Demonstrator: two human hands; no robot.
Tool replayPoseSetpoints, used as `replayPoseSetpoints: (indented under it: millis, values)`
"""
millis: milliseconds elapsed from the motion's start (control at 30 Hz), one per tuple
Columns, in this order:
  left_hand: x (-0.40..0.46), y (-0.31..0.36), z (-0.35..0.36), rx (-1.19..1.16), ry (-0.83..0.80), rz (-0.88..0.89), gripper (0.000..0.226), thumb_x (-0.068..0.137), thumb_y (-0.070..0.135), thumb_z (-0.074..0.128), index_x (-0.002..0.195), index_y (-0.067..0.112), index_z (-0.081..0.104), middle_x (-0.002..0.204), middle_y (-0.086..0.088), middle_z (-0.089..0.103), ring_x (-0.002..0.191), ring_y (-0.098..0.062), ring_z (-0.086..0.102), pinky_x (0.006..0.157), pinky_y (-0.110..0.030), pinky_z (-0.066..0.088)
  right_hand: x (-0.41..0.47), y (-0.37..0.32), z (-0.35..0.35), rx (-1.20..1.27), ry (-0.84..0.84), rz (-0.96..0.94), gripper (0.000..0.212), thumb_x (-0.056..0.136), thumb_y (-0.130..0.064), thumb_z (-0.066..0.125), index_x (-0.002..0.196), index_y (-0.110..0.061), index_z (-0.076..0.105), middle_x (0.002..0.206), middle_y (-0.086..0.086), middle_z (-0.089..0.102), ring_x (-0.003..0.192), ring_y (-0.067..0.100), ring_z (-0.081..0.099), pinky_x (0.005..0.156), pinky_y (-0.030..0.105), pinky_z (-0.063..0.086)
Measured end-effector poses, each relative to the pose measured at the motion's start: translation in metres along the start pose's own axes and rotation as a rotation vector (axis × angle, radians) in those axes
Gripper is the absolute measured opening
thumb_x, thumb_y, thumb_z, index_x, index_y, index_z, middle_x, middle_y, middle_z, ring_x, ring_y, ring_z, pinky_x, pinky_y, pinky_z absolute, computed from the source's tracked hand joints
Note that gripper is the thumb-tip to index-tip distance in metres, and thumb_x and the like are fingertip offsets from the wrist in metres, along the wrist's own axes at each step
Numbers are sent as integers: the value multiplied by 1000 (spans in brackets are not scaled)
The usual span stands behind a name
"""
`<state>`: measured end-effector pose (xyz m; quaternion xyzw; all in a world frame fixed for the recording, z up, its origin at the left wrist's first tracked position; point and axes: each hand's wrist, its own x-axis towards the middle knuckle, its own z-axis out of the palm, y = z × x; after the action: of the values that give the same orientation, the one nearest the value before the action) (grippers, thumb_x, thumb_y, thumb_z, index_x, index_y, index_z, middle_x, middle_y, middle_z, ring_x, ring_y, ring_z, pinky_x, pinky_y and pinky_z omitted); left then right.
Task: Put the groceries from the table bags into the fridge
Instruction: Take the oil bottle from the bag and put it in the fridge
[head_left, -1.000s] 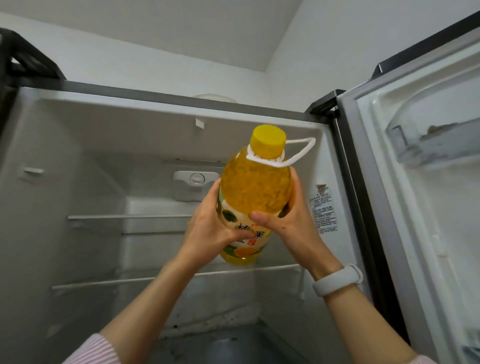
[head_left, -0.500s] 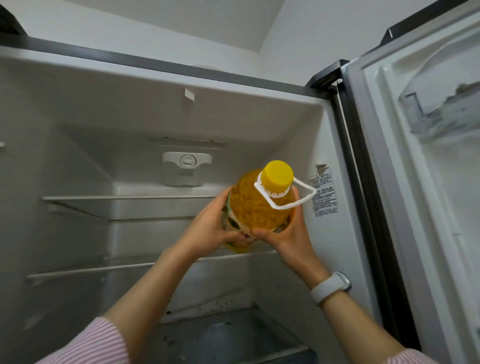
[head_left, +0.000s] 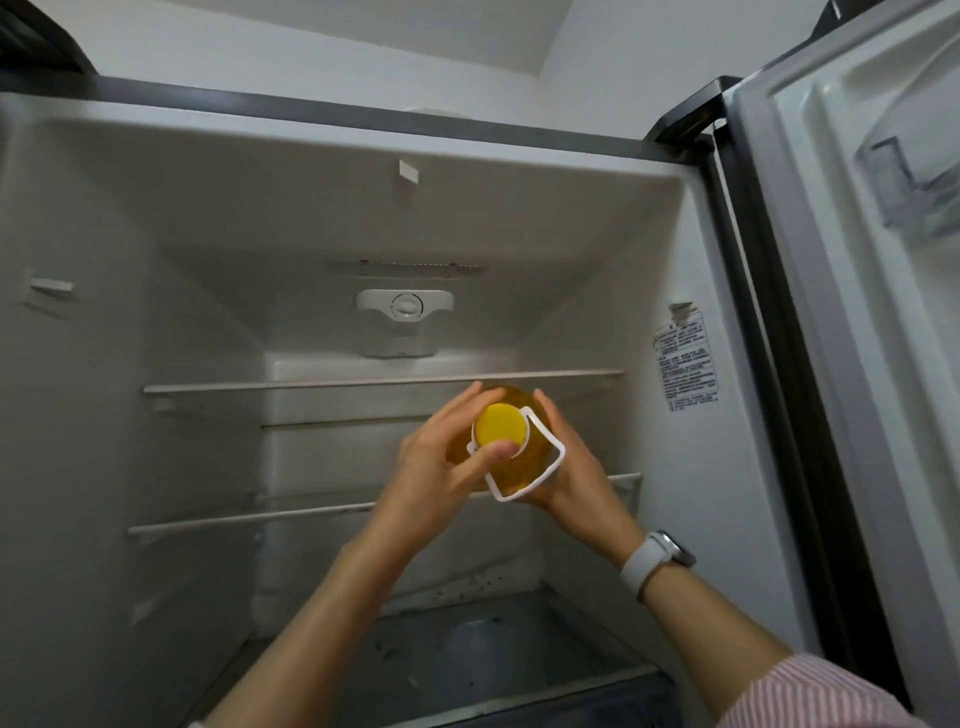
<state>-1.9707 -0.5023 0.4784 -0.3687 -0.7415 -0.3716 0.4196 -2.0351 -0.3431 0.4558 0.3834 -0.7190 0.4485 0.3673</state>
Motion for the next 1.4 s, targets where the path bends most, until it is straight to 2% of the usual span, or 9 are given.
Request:
replayPoseSetpoints:
  millis: [67, 167, 267, 433, 600, 800, 1067, 1233, 1400]
  values:
    - [2, -1, 1, 15, 15, -9, 52, 67, 47, 58, 117, 41, 46, 142, 5, 40, 127, -3, 36, 99, -25, 41, 1, 1, -7, 49, -52, 26, 85, 77, -12, 71, 135, -41, 17, 138, -11, 35, 129, 10, 34, 105, 31, 35]
    - [8, 1, 8, 22, 5, -9, 52, 68, 48, 59, 118, 43, 46, 142, 4, 42, 127, -6, 38, 104, -33, 39, -9, -10, -24, 326, 305, 53, 50, 89, 8, 44, 121, -30, 46, 128, -3, 52, 121, 16, 50, 105, 37, 39]
    - [20, 1, 19, 39, 1, -17, 53, 72, 35, 70, 123, 26, 57, 139, 3, 47, 124, -9, 43, 104, -37, 41, -21, -34, -36, 389, 471, -101, 34, 91, -14, 42, 114, -36, 51, 122, -5, 58, 111, 7, 57, 93, 19, 47]
    - [38, -1, 28, -2, -78, -14, 59, 73, 24, 74, 128, 20, 53, 138, 3, 48, 123, -6, 44, 105, -27, 37, -33, -27, -35, -195, 120, -230, 52, 91, -28, 42, 133, -48, 17, 139, -24, 26, 129, -2, 32, 104, 27, 38]
    - [26, -15, 30, 17, -148, 3, 70, 68, 47, 64, 132, 36, 40, 143, 10, 35, 130, -6, 33, 103, -26, 32, -30, -15, -36, -443, 144, -229, 65, 92, -31, 48, 138, -44, 4, 140, -25, 11, 133, 1, 7, 112, 35, 14]
    - [32, -33, 39, 282, 48, -52, 63, 75, 40, 69, 133, 25, 46, 125, 4, 49, 114, -13, 47, 91, -32, 44, -20, 7, -38, -589, 302, -161, 58, 88, -27, 47, 141, -34, 25, 126, 11, 46, 119, 26, 43, 94, 44, 45]
    - [55, -54, 64, 423, -390, -159, 62, 94, 41, 41, 146, 28, 11, 156, 9, 3, 139, -16, 25, 111, -33, 23, -16, 36, -32, -768, 356, 81, 55, 92, -17, 49, 142, -11, 27, 140, 16, 36, 126, 29, 40, 100, 36, 40]
    - [80, -74, 75, 432, -469, -169, 60, 98, 32, 38, 147, 26, 4, 156, 2, -1, 144, -20, 7, 117, -34, 10, -27, 49, -21, -807, 260, 78, 63, 90, -43, 10, 144, -12, 4, 154, 7, 8, 141, 18, 6, 112, 32, 1]
    - [94, -87, 91, 385, -444, -217, 62, 98, 29, 39, 147, 25, 1, 157, -2, -2, 144, -19, 5, 114, -29, 8, -16, 48, -19, -919, 176, 98, 71, 84, -45, -5, 145, -11, 1, 155, 7, 3, 143, 19, 0, 113, 30, -4]
